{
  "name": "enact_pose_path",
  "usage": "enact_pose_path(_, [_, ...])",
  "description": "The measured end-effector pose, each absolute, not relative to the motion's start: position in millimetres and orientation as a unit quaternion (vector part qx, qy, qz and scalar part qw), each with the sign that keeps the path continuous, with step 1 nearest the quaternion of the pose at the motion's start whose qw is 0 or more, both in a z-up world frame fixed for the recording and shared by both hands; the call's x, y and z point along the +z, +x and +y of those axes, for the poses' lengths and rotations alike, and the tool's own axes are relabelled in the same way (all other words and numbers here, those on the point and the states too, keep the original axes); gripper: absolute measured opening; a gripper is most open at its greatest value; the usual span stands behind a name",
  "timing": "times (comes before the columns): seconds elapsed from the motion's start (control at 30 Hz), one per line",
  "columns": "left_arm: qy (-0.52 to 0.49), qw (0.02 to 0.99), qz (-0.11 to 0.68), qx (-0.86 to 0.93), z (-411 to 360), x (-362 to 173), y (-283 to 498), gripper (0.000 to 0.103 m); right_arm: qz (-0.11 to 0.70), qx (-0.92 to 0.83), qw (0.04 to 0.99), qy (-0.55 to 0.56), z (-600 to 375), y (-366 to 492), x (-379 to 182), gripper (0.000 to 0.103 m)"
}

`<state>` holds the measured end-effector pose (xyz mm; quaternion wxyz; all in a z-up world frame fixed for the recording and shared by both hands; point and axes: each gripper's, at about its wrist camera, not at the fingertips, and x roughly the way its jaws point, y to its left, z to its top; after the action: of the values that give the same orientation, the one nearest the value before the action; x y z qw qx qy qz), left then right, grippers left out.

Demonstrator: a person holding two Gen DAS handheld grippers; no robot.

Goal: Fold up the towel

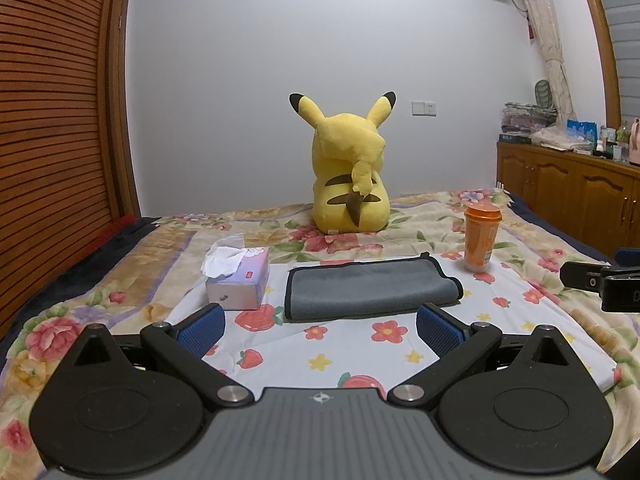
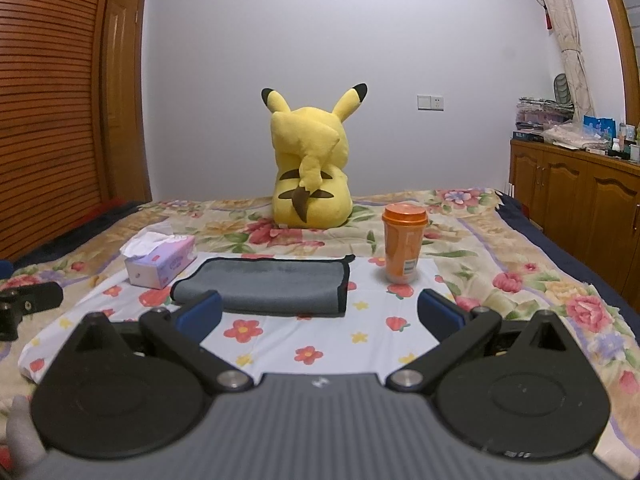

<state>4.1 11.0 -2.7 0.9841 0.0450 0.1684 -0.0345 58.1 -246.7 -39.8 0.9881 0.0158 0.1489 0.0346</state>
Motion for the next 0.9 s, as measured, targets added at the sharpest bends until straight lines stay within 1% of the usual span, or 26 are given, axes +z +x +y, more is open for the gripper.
enact_pose_path(0.9, [0.047,0.984,0.168,-0.034,11.4,-4.2,5.0,0.103,0.149,0.035,0.988,0.015,-246.2,58.1,-39.8,0.103])
